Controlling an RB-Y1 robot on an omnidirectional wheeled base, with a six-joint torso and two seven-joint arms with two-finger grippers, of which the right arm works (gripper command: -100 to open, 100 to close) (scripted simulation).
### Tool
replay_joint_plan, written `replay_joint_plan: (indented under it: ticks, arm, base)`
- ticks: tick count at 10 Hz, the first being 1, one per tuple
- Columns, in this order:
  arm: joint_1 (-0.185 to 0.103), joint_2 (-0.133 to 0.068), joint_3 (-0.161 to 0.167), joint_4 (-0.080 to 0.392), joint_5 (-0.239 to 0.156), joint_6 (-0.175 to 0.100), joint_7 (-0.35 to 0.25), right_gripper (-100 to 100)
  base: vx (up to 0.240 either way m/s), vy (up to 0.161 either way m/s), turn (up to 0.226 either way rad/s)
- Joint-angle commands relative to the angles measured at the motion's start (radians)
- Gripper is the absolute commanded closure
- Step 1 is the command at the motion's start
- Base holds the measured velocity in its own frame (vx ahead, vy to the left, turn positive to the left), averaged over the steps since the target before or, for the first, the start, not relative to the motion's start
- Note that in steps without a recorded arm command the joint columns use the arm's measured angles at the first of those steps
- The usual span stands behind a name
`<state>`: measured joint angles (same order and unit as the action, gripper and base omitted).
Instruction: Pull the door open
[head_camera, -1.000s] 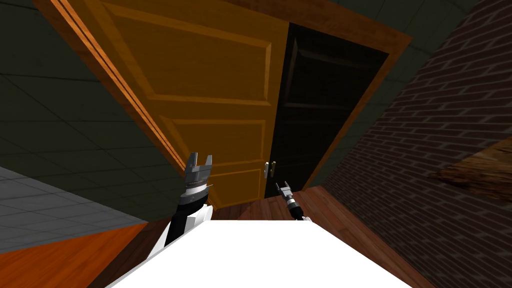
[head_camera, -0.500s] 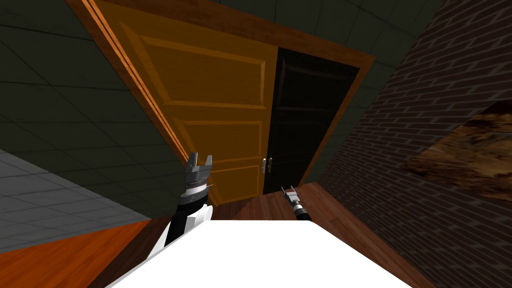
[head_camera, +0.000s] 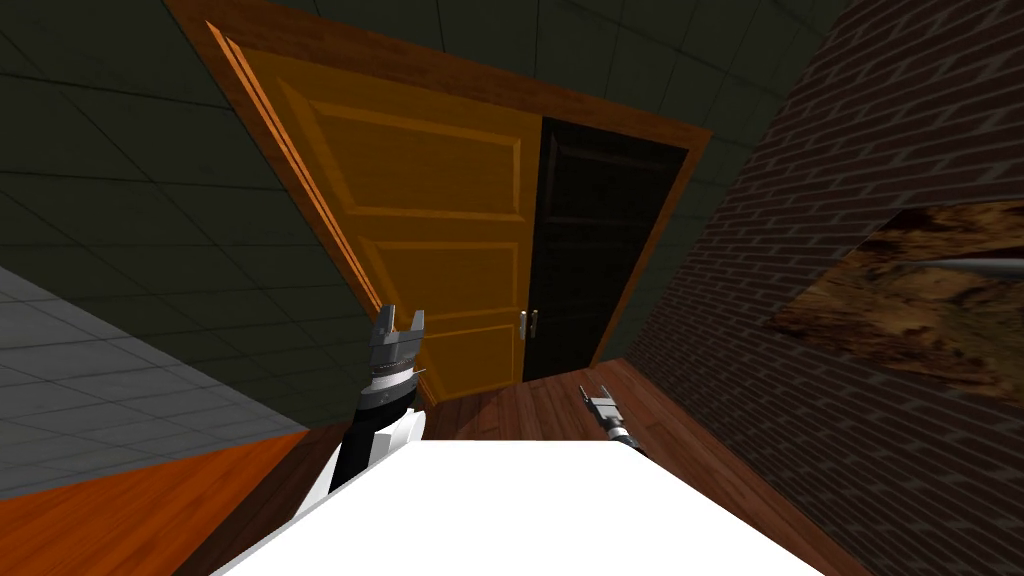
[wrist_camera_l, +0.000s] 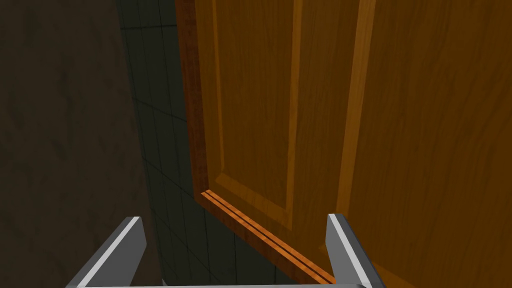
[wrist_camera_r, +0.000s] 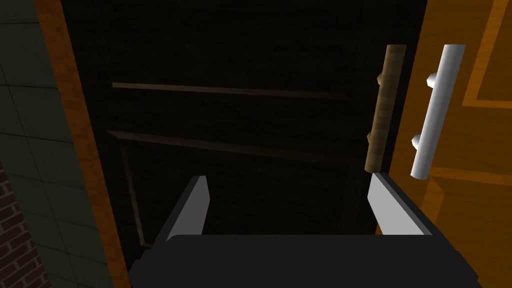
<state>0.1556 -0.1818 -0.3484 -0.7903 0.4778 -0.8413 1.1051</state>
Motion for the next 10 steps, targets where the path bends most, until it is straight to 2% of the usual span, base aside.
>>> replay_joint_plan:
  ticks: [1,3,7,10]
  arm:
    - [0.015,-0.026,-0.007,0.009,-0.031,0.013,0.005,-100]
    - [0.032,-0.055,-0.015,0.028,-0.07,0.019,0.017,-100]
    - [0.044,-0.093,-0.018,0.056,-0.137,0.027,0.038,-100]
    - [0.029,-0.106,-0.003,0.069,-0.187,0.029,0.056,-100]
  base:
    - [-0.093,-0.03,-0.008]
    - [-0.091,-0.03,0.01]
    - [-0.019,-0.014,0.044]
    - [0.09,0.015,0.125]
